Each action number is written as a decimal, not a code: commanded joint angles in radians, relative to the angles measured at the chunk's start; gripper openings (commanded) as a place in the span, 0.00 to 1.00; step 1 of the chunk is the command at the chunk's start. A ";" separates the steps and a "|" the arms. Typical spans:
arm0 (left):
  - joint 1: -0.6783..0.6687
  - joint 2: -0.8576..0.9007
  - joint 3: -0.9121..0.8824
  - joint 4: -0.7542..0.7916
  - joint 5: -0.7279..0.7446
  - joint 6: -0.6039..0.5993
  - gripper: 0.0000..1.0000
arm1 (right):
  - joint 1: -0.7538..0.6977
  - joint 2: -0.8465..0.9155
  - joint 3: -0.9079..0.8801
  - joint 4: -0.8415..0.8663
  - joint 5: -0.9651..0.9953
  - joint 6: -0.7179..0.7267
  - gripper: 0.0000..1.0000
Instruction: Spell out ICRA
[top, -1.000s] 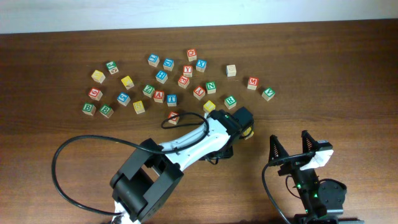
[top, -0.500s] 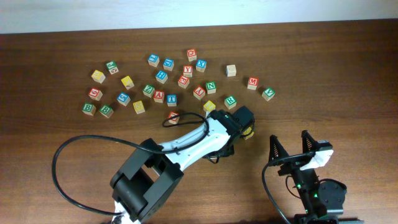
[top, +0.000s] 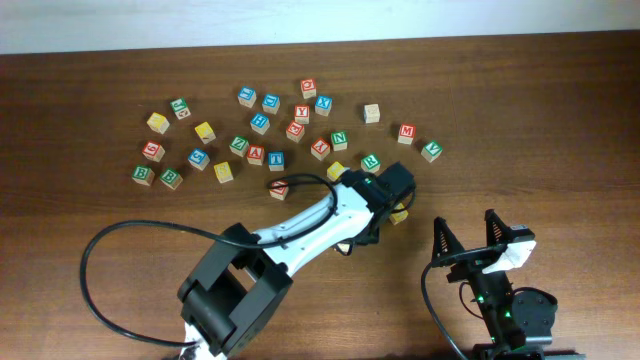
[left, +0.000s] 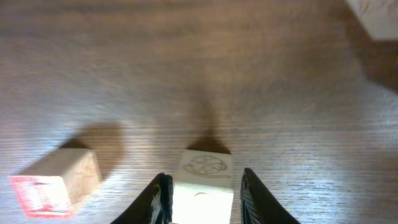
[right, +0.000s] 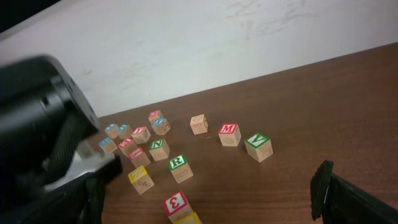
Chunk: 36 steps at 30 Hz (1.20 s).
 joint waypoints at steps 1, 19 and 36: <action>0.013 0.016 0.086 -0.056 -0.180 0.020 0.30 | 0.003 -0.004 -0.005 -0.005 0.008 0.002 0.98; 0.057 0.088 0.062 -0.082 0.200 0.252 0.60 | 0.003 -0.004 -0.005 -0.005 0.008 0.002 0.98; 0.052 0.092 0.029 -0.052 0.210 0.258 0.36 | 0.003 -0.004 -0.005 -0.005 0.008 0.002 0.98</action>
